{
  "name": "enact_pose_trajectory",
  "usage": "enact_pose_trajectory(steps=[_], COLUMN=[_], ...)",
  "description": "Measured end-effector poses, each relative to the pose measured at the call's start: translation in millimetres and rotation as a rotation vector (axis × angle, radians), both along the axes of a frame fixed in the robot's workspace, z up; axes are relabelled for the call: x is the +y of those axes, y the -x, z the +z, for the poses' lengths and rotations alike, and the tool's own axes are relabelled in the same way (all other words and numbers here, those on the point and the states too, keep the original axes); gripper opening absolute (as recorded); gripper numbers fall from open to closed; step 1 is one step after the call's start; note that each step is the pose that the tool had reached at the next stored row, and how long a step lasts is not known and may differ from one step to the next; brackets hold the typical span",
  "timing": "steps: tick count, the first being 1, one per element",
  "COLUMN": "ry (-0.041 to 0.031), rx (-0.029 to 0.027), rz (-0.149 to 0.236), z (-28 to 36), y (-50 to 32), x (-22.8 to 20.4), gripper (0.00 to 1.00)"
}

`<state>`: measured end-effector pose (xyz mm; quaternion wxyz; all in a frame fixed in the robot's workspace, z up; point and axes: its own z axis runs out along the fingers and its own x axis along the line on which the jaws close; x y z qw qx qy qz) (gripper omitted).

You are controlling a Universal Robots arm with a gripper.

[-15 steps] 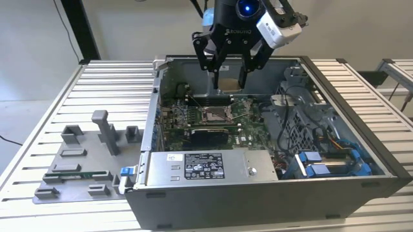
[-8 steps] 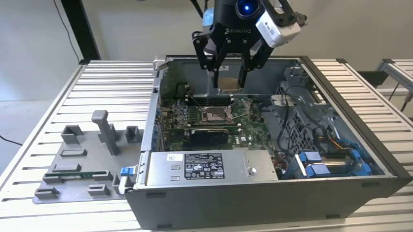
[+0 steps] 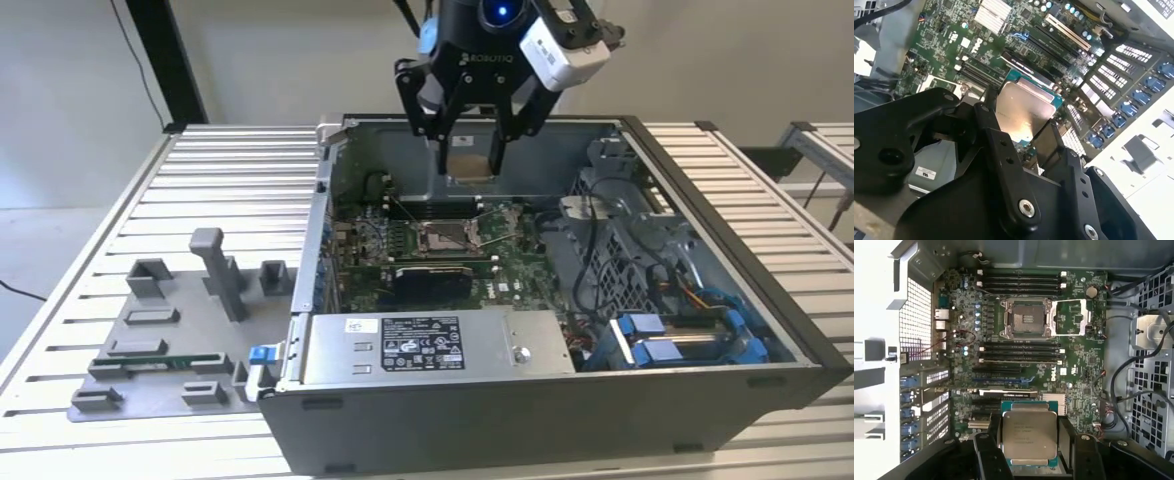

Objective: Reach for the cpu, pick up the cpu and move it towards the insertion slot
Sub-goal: 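Pick up the cpu and move it towards the insertion slot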

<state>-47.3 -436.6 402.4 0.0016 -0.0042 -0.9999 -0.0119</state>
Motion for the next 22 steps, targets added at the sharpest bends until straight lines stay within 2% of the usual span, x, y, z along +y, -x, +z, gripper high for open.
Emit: enact_pose_trajectory(steps=[8, 22], ry=[-0.0001, -0.0001], rx=[0.0000, 0.0000], rz=[-0.021, -0.037], z=[-0.5, -0.9], y=[2.7, 2.8], x=[6.8, 30.6], gripper=[0.00, 0.00])
